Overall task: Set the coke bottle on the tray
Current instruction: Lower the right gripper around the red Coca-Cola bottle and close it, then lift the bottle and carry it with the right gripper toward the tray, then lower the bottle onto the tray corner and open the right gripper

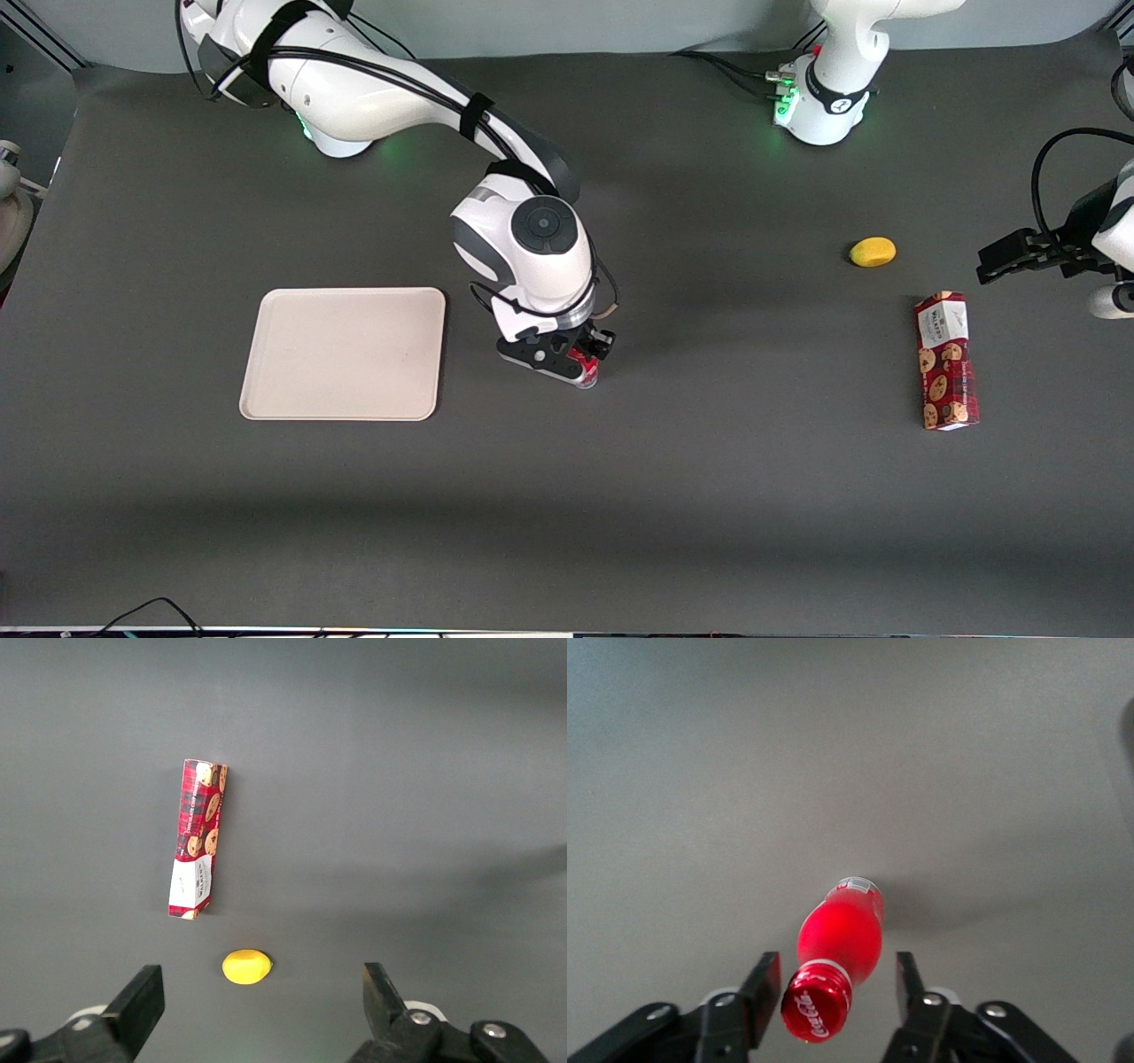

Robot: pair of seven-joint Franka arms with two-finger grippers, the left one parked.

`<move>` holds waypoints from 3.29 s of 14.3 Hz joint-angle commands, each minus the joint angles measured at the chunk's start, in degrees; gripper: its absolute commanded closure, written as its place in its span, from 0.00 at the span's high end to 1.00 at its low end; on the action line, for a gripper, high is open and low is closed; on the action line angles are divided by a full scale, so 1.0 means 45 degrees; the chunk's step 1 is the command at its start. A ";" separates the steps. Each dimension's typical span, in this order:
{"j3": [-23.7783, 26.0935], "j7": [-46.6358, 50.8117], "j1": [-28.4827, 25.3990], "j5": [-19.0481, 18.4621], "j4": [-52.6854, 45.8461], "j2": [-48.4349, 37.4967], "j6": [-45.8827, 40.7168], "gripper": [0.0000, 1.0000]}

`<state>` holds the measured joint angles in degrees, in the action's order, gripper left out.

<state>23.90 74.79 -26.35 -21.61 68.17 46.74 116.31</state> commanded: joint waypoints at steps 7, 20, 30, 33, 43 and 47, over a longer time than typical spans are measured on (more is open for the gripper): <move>0.0196 0.0433 -0.0141 -0.0414 -0.0363 0.0258 0.0111 0.05; 0.0142 -0.8485 0.2027 0.1888 -0.1769 -0.4522 -0.8105 0.00; -0.7474 -1.9209 0.1988 0.4488 0.1369 -0.7710 -0.8665 0.02; -0.8122 -1.9918 0.2008 0.4489 0.5247 -0.8956 -0.5507 0.02; -1.0175 -2.2595 0.2183 0.5542 1.3112 -1.0153 0.2589 0.05; -1.0175 -2.2596 0.2222 0.5583 1.3308 -1.0016 0.3096 0.21</move>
<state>-21.88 -25.07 -16.46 1.99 126.13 4.16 128.45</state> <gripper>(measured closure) 0.687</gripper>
